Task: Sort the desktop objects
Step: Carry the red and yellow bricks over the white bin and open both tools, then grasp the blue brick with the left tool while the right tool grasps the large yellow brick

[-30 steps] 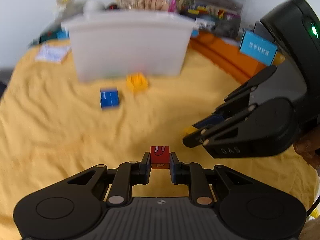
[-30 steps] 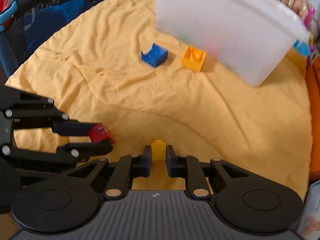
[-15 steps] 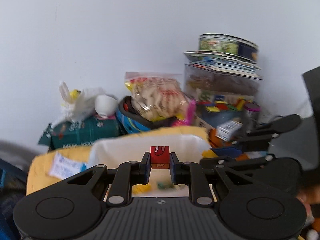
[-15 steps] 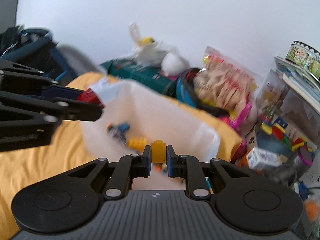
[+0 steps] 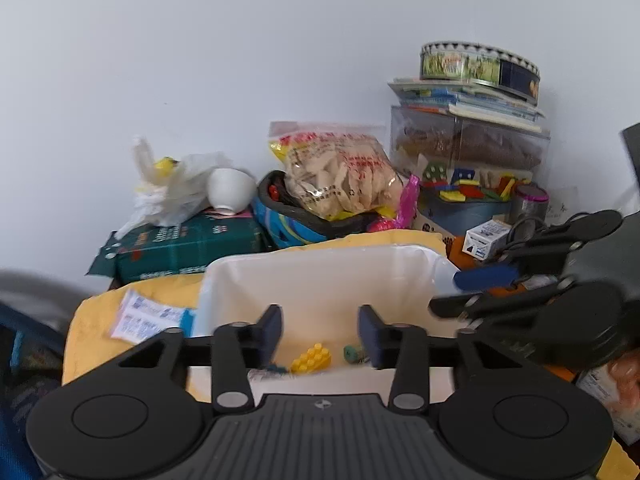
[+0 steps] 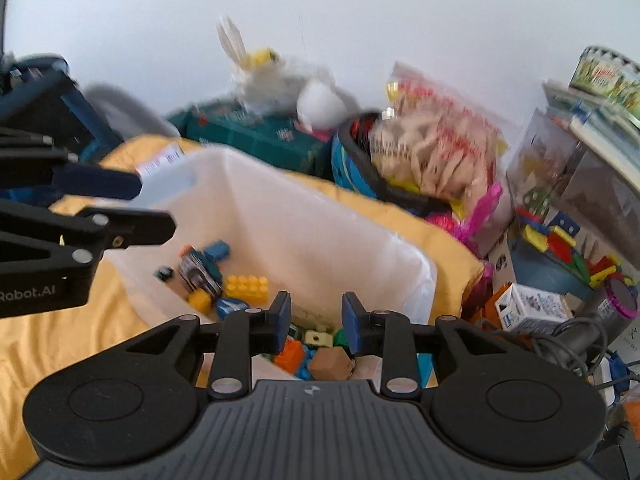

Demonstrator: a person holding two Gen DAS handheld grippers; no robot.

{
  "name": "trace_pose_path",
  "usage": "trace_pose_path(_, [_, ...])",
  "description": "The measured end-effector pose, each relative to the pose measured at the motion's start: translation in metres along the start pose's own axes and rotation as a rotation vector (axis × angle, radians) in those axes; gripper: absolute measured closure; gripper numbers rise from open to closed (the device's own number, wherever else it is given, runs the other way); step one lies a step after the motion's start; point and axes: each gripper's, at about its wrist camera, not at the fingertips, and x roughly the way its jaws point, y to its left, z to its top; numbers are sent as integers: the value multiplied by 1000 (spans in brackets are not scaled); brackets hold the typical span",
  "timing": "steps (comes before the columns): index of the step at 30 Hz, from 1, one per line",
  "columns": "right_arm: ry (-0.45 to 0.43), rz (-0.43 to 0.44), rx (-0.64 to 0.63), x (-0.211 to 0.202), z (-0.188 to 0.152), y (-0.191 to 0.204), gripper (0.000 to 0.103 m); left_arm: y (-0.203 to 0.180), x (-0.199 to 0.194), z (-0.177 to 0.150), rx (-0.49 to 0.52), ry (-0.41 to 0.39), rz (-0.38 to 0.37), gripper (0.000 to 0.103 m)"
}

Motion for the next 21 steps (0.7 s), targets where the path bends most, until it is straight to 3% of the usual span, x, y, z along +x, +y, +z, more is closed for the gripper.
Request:
trace_pose_path(1, [-45, 25, 2, -14, -5, 1, 71, 1, -7, -9, -4, -1, 6, 43])
trace_pose_path(4, [-112, 91, -22, -37, -24, 11, 71, 0, -9, -43, 15, 79, 14, 43])
trace_pose_path(9, [-5, 164, -38, -34, -74, 37, 71, -4, 19, -98, -2, 252, -2, 43])
trace_pose_path(13, [104, 199, 12, -25, -111, 52, 71, -15, 39, -121, -1, 295, 23, 45])
trace_pose_path(15, [131, 214, 11, -24, -119, 57, 71, -22, 48, -126, 26, 289, 25, 52])
trace_pose_path(16, [142, 217, 9, -23, -122, 59, 71, -27, 55, -130, 60, 303, 32, 66])
trace_pose_path(19, [154, 220, 5, -26, -128, 63, 71, -37, 63, -137, 170, 288, 64, 76])
trace_pose_path(21, [147, 210, 11, -27, -126, 61, 71, -28, 59, -134, 129, 293, 42, 85])
